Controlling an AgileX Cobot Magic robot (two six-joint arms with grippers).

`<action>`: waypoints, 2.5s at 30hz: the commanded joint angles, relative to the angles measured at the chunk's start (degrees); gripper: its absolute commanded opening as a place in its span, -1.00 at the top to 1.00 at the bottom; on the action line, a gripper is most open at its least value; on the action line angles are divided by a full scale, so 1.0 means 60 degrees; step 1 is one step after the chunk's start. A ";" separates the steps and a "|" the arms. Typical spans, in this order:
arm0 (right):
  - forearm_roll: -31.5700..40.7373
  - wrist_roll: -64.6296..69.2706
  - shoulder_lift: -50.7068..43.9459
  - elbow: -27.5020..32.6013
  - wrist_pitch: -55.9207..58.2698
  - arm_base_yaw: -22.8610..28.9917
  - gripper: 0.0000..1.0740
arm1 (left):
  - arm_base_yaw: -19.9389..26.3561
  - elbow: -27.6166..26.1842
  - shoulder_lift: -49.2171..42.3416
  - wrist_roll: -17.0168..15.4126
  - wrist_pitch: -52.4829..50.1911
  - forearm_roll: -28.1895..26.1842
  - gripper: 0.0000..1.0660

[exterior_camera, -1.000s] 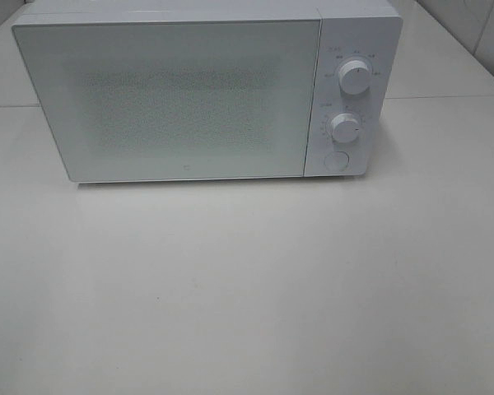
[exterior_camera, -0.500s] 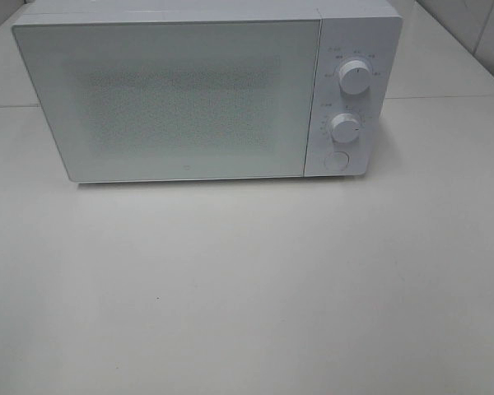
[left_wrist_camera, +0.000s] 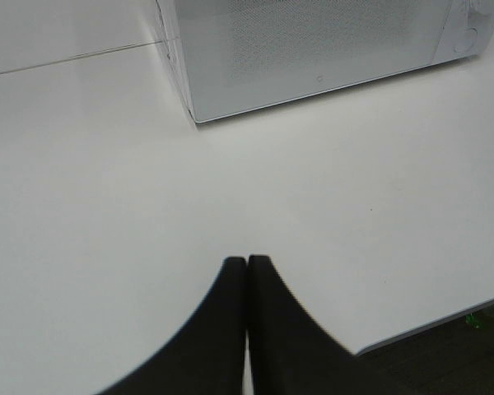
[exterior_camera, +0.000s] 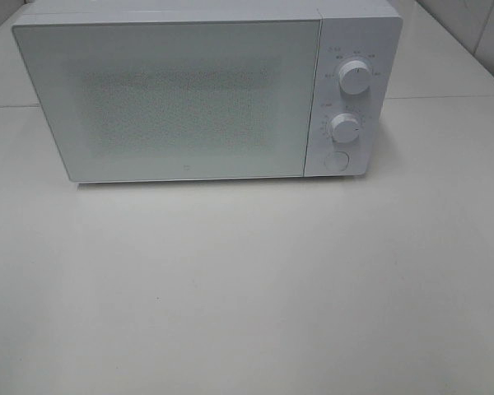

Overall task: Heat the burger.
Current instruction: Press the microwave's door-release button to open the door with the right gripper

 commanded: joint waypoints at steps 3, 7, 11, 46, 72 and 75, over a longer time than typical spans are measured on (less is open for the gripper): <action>-0.0048 -0.0057 -0.0258 0.0048 -0.0115 -0.0029 -0.04 | 0.0029 0.0038 -0.0201 -0.0048 -0.0153 -0.0076 0.99; -0.0048 -0.0057 -0.0258 0.0048 -0.0115 -0.0029 -0.04 | 0.0029 0.0038 -0.0201 -0.0048 -0.0153 -0.0076 0.99; -0.0048 -0.0057 -0.0258 0.0048 -0.0115 -0.0029 -0.04 | 0.0029 0.0038 -0.0201 -0.0048 -0.0153 -0.0076 0.99; -0.0029 -0.0095 0.1967 -0.0210 -0.3180 -0.0029 -0.02 | 0.0029 0.0038 -0.0201 -0.0048 -0.0153 -0.0076 0.99; -0.0038 -0.0095 0.6837 -0.0191 -0.8107 -0.0029 0.67 | 0.0029 0.0038 -0.0201 -0.0048 -0.0153 -0.0076 0.99; -0.0038 -0.0095 0.7420 -0.0191 -0.8833 -0.0029 0.79 | 0.0029 0.0038 -0.0201 -0.0048 -0.0153 -0.0076 0.99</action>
